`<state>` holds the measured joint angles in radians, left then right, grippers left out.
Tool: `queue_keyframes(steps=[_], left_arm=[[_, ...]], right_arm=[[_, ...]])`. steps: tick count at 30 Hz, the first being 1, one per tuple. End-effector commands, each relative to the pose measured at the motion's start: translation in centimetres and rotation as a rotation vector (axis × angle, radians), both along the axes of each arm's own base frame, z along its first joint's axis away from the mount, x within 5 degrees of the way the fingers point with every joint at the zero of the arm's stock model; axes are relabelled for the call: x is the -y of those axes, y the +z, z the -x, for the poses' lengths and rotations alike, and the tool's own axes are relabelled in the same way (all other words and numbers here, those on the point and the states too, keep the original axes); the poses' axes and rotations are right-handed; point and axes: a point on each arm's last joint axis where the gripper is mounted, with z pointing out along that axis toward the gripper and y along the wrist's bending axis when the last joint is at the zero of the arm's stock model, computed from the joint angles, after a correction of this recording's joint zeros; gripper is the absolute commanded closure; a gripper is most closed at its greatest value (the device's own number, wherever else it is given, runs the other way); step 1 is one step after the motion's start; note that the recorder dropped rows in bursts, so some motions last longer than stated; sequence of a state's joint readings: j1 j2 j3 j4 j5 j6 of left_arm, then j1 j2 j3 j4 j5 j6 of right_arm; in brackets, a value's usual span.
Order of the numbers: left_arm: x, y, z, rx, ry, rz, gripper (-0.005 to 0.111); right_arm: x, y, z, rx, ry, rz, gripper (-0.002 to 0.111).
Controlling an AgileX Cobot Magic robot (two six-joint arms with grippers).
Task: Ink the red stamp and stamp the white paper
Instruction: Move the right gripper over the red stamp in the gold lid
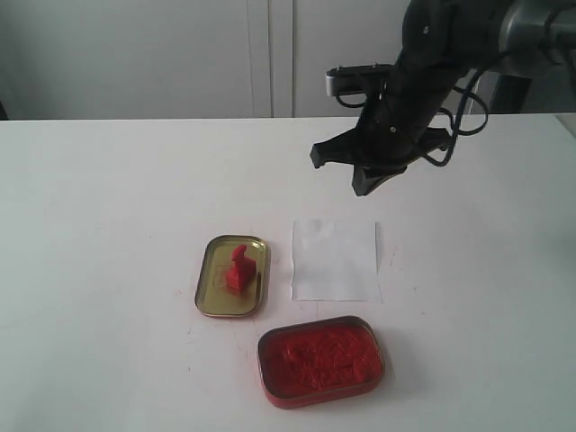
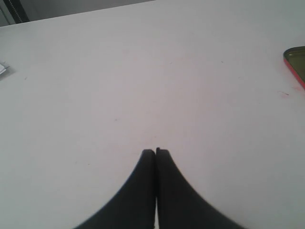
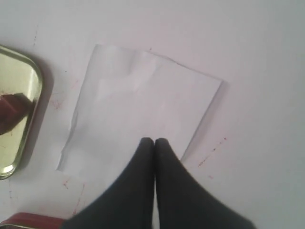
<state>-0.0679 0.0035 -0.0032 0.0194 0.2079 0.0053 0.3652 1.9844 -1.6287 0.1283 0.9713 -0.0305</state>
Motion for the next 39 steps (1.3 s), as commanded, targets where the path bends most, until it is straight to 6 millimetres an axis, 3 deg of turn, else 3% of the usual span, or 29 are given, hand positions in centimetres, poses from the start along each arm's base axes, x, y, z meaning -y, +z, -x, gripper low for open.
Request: queue_keyframes(steps=[1,20,27,31,39], left_arm=[[0.0,-0.1,0.0,-0.001,-0.001,0.0,0.107],[0.0,-0.1,0.0,-0.001,-0.001,0.0,0.107],[0.0,-0.1,0.0,-0.001,-0.001,0.0,0.107],[0.0,-0.1,0.0,-0.001,-0.001,0.0,0.107],[0.0,-0.1,0.0,-0.001,-0.001,0.0,0.107]], right_arm=[[-1.6,0.0,-0.5,-0.015,0.051,0.003,0.108],[-7.7,-0.8,-1.7,-0.045,0.338,0.013,0.108],[-9.8,-0.8,-0.8,0.038,0.628,0.061,0.108],[-10.6,-0.8,-0.5,0.071,0.708,0.071,0.108],[-12.9,-0.7,0.9,0.195,1.087,0.126,0.108]])
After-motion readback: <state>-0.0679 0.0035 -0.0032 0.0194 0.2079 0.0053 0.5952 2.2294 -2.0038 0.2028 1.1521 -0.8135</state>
